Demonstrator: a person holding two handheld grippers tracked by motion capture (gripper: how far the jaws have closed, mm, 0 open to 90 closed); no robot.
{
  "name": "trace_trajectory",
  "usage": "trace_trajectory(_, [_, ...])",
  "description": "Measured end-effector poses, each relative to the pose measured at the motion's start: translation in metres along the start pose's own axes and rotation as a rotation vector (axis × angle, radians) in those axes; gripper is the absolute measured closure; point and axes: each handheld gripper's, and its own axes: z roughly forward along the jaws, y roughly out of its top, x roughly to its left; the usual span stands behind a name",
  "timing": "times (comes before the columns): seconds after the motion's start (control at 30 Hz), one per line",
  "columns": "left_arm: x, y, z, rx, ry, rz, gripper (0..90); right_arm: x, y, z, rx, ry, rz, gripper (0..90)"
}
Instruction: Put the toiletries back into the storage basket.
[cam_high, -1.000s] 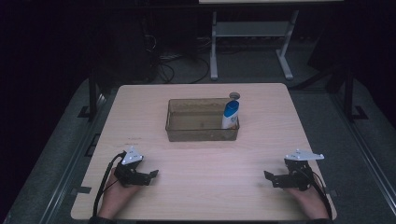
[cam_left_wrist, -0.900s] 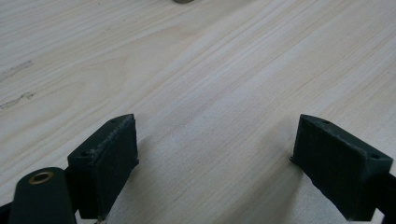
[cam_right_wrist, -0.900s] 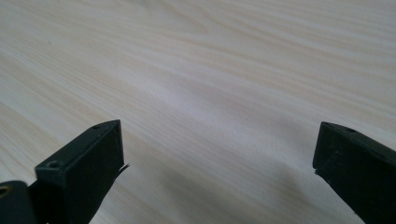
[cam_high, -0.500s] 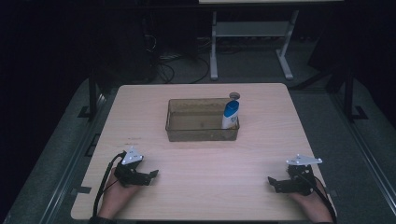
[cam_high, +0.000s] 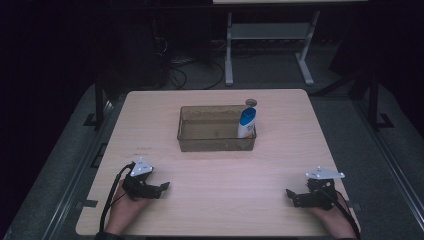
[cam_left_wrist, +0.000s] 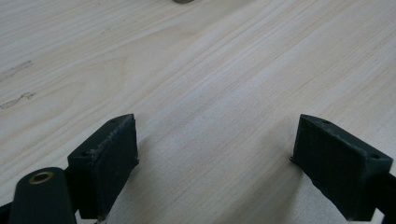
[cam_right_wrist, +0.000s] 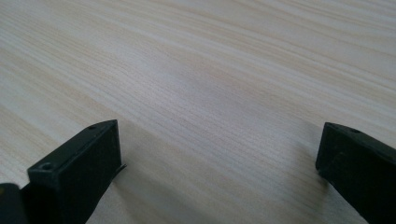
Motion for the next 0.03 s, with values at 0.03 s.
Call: trace_trajectory(0.03, [0.0,0.0,0.0,0.0,0.0,-0.001,12.7,-0.0002,-0.0002,0.0001,-0.003,0.0,0.0,0.0])
